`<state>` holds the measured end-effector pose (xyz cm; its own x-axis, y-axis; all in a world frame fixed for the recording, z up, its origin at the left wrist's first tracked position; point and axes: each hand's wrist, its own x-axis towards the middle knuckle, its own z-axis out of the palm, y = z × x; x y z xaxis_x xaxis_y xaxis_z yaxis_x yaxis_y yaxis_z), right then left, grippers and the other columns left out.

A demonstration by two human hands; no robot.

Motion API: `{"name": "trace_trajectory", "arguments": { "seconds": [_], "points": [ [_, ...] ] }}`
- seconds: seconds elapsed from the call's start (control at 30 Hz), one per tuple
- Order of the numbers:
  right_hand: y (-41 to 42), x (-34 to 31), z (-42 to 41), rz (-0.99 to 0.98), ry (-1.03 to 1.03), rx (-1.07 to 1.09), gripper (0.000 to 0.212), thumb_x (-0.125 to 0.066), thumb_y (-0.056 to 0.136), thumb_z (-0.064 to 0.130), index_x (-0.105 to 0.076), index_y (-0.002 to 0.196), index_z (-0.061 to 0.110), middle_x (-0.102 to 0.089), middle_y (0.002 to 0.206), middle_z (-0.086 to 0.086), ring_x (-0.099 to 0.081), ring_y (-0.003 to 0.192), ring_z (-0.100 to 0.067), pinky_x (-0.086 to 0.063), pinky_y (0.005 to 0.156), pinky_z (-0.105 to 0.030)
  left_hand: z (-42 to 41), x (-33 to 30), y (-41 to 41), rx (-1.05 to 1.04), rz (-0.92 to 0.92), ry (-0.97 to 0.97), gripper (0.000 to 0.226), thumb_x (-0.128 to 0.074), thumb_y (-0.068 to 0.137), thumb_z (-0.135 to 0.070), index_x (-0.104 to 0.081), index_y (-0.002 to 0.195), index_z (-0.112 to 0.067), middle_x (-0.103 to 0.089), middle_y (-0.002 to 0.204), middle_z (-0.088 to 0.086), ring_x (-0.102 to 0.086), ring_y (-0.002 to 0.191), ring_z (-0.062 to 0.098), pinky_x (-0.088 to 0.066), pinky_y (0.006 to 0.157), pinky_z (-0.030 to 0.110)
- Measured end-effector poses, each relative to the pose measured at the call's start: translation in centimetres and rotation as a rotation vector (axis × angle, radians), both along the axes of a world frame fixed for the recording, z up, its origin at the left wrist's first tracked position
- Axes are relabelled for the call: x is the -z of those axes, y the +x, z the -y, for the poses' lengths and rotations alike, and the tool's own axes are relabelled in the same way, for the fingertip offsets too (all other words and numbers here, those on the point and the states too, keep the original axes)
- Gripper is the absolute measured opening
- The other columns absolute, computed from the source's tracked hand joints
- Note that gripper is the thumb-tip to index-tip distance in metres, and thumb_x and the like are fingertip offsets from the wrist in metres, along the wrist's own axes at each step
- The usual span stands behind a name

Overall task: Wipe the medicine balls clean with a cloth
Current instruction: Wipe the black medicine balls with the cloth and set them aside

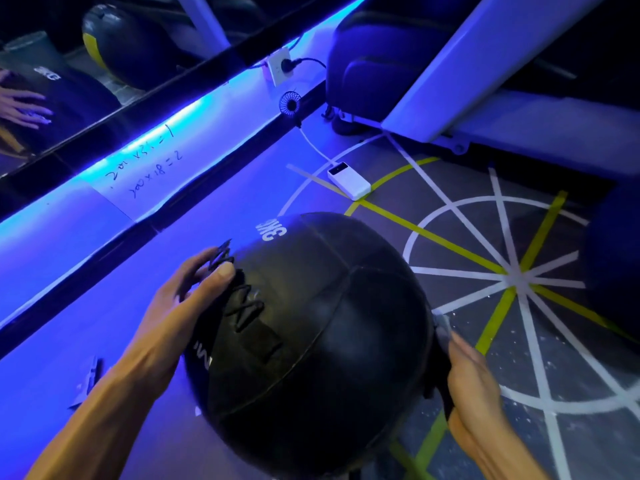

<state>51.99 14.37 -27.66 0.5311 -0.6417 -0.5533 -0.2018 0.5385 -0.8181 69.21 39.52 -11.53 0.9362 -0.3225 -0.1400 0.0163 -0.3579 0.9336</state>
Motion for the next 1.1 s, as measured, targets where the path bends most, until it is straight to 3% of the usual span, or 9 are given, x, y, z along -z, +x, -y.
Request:
{"name": "trace_trajectory", "arguments": {
  "seconds": [0.13, 0.23, 0.33, 0.43, 0.57, 0.67, 0.8, 0.97, 1.1],
  "points": [
    [0.1, -1.4, 0.9, 0.024, -0.016, 0.014, 0.079, -0.075, 0.073, 0.071, -0.064, 0.128, 0.015, -0.064, 0.121, 0.004, -0.060, 0.108, -0.014, -0.045, 0.089, -0.034, 1.0, 1.1, 0.5, 0.036, 0.050, -0.011, 0.087, -0.074, 0.054, -0.086, -0.060, 0.129, -0.044, -0.065, 0.131, -0.017, -0.062, 0.122, 0.003, -0.048, 0.101, 0.034],
    [0.3, -3.5, -0.1, -0.011, -0.169, 0.012, 0.015, -0.055, 0.104, 0.039, -0.069, 0.106, 0.036, -0.066, 0.118, 0.019, -0.058, 0.118, -0.005, -0.039, 0.108, -0.035, 2.5, 2.8, 0.4, 0.082, 0.075, 0.095, 0.091, -0.074, 0.055, -0.084, -0.050, 0.136, -0.050, -0.060, 0.127, -0.031, -0.058, 0.118, -0.009, -0.047, 0.107, 0.034],
    [0.7, -5.3, -1.0, 0.005, -0.376, 0.047, 0.028, -0.047, 0.108, 0.029, -0.066, 0.124, 0.042, -0.064, 0.127, 0.024, -0.053, 0.126, 0.002, -0.038, 0.112, -0.030, 3.4, 3.8, 0.0, 0.090, 0.141, 0.145, 0.093, -0.074, 0.058, -0.080, -0.044, 0.142, -0.052, -0.056, 0.132, -0.029, -0.057, 0.120, -0.008, -0.047, 0.107, 0.032],
    [2.0, -7.6, -3.6, 0.128, -0.851, -0.108, 0.043, -0.042, 0.108, 0.031, -0.046, 0.149, 0.043, -0.038, 0.156, 0.030, -0.028, 0.144, 0.013, -0.029, 0.118, -0.019, 3.8, 4.4, -0.3, 0.110, 0.173, 0.155, 0.092, -0.073, 0.061, -0.082, -0.043, 0.142, -0.052, -0.053, 0.139, -0.019, -0.054, 0.128, 0.003, -0.045, 0.112, 0.042],
    [3.3, -9.1, -6.5, 0.356, -1.641, -0.642, 0.053, -0.044, 0.100, 0.013, -0.046, 0.152, 0.016, -0.036, 0.163, 0.003, -0.025, 0.154, -0.015, -0.021, 0.125, -0.037, 4.0, 4.9, -0.6, 0.117, 0.259, 0.149, 0.082, -0.071, 0.066, -0.074, -0.045, 0.140, -0.049, -0.054, 0.141, -0.014, -0.052, 0.132, 0.009, -0.044, 0.113, 0.047],
    [4.3, -8.5, -0.8, 0.342, -1.424, -0.592, 0.051, -0.042, 0.101, 0.003, -0.053, 0.146, 0.024, -0.048, 0.154, 0.009, -0.038, 0.147, -0.012, -0.028, 0.121, -0.033, 3.4, 5.0, -0.7, 0.105, 0.208, 0.137, 0.089, -0.076, 0.060, -0.077, -0.045, 0.140, -0.051, -0.054, 0.137, -0.016, -0.055, 0.129, 0.009, -0.046, 0.111, 0.047],
    [5.8, -8.8, 3.9, -0.031, -0.986, -0.350, 0.037, -0.042, 0.107, 0.025, -0.060, 0.139, 0.033, -0.059, 0.140, 0.017, -0.051, 0.136, -0.017, -0.037, 0.112, -0.032, 3.1, 5.3, -2.3, 0.098, 0.233, 0.139, 0.090, -0.076, 0.056, -0.084, -0.044, 0.136, -0.056, -0.050, 0.136, -0.021, -0.050, 0.131, 0.008, -0.045, 0.111, 0.047],
    [5.0, -10.6, -4.0, 0.444, -1.506, -0.799, 0.043, -0.051, 0.101, 0.011, -0.057, 0.143, 0.013, -0.048, 0.155, 0.001, -0.039, 0.147, -0.017, -0.033, 0.119, -0.040, 3.6, 5.6, -3.6, 0.148, 0.376, 0.163, 0.082, -0.077, 0.063, -0.076, -0.041, 0.135, -0.059, -0.049, 0.137, -0.021, -0.048, 0.133, 0.014, -0.043, 0.110, 0.043],
    [6.0, -10.5, 1.7, 0.299, -1.266, -0.499, 0.036, -0.049, 0.102, 0.013, -0.063, 0.131, 0.028, -0.050, 0.144, 0.021, -0.043, 0.140, -0.004, -0.027, 0.121, -0.026, 4.6, 5.1, -4.2, 0.167, 0.412, 0.199, 0.086, -0.073, 0.061, -0.080, -0.040, 0.137, -0.058, -0.043, 0.140, -0.025, -0.038, 0.134, 0.002, -0.036, 0.104, 0.025]
  ]
}}
